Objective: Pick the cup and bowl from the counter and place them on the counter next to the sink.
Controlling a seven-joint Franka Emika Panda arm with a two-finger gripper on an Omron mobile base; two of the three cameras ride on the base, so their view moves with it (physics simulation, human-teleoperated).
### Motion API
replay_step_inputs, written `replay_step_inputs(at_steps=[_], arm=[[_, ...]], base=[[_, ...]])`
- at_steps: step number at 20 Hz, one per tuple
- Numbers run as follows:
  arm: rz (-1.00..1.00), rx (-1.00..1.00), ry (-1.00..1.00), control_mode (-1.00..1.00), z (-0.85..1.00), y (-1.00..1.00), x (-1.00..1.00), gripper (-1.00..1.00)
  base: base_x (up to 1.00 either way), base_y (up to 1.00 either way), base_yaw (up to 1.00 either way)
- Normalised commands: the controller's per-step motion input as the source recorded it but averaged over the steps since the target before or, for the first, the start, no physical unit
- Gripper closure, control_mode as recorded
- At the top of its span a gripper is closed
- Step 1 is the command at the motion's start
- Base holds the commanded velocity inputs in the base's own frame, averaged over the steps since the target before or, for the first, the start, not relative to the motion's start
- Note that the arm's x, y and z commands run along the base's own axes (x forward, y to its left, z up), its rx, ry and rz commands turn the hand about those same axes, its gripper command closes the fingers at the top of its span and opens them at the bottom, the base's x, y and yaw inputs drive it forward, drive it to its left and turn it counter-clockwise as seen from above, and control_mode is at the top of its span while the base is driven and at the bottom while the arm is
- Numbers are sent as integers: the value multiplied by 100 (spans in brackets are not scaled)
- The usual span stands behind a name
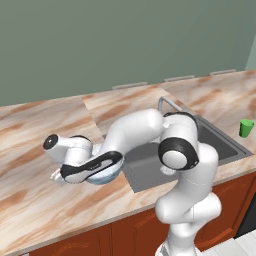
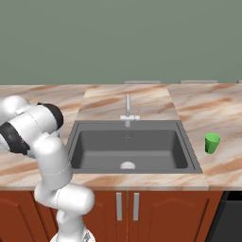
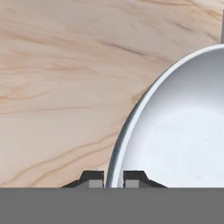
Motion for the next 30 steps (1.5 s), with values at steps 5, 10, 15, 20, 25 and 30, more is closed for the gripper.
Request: replay_step_inputs(at_steps=[5, 10, 15, 20, 25, 30], arm=[[0, 0, -15, -100, -40, 0, 3, 100], [0, 0, 0, -100, 0, 0, 0, 100], [0, 0, 0, -100, 0, 0, 0, -100], [0, -1, 0, -100, 10, 0, 0, -100], [0, 0, 0, -100, 61, -4, -27, -100], [0, 7, -2, -100, 100, -6, -37, -100]], base=[[0, 0, 0], [0, 0, 0], [0, 0, 0], [0, 0, 0], [0, 0, 0], [0, 0, 0]])
